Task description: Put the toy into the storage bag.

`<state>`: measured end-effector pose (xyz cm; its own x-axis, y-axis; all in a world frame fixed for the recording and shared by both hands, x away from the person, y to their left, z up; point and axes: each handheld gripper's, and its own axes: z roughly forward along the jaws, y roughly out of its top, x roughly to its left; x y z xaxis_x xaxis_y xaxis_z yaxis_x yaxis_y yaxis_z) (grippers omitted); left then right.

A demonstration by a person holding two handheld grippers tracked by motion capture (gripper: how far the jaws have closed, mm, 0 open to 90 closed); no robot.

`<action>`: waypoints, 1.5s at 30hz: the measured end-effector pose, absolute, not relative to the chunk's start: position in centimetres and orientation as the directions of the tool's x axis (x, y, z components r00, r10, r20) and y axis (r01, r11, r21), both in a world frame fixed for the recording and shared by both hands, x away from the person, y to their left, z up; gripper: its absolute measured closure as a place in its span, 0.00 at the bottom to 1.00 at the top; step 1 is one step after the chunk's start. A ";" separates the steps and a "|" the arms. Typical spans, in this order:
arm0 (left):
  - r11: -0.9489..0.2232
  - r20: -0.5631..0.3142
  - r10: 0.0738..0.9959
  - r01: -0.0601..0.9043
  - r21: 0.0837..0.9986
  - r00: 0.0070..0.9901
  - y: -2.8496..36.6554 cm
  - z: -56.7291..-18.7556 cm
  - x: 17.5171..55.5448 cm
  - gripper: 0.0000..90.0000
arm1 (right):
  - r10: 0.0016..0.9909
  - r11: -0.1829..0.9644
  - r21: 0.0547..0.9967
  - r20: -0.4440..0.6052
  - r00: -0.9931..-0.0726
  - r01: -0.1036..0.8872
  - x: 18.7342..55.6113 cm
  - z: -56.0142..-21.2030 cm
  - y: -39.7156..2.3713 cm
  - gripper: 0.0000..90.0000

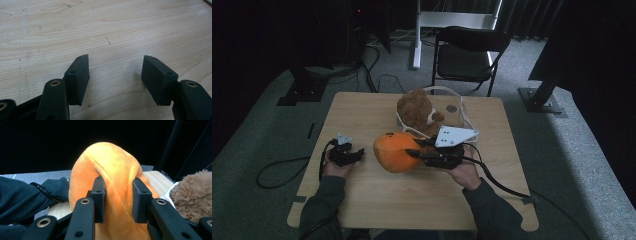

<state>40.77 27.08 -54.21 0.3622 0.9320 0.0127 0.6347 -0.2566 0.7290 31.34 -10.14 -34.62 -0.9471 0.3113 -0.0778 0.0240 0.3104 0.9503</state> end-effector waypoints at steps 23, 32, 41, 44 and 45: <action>-0.257 0.014 0.932 0.633 0.730 0.363 27.1 -54.2 40.8 0.45 | 0.335 0.298 0.954 -0.096 -0.937 0.009 31.9 -32.4 -10.7 0.76; -0.257 0.014 0.932 0.633 0.730 0.363 27.1 -54.2 40.8 0.45 | 0.345 0.283 0.959 -0.107 -0.933 -0.005 32.0 -31.5 -10.8 0.76; -0.257 0.013 0.932 0.633 0.730 0.362 27.1 -54.2 40.8 0.45 | 0.364 0.272 0.962 -0.119 -0.924 -0.017 32.1 -30.6 -11.4 0.76; -0.256 0.013 0.932 0.634 0.730 0.362 27.1 -54.2 40.8 0.45 | 0.367 0.265 0.964 -0.116 -0.923 -0.016 32.2 -30.5 -11.5 0.76; -0.256 0.012 0.932 0.634 0.730 0.362 27.1 -54.2 40.8 0.45 | 0.373 0.262 0.965 -0.117 -0.920 -0.017 32.3 -30.4 -11.6 0.76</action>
<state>40.78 27.08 -54.23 0.3618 0.9322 0.0124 0.6335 -0.2556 0.7303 32.28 -11.63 -30.36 -0.9204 0.3731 -0.1171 -0.0165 0.2622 0.9649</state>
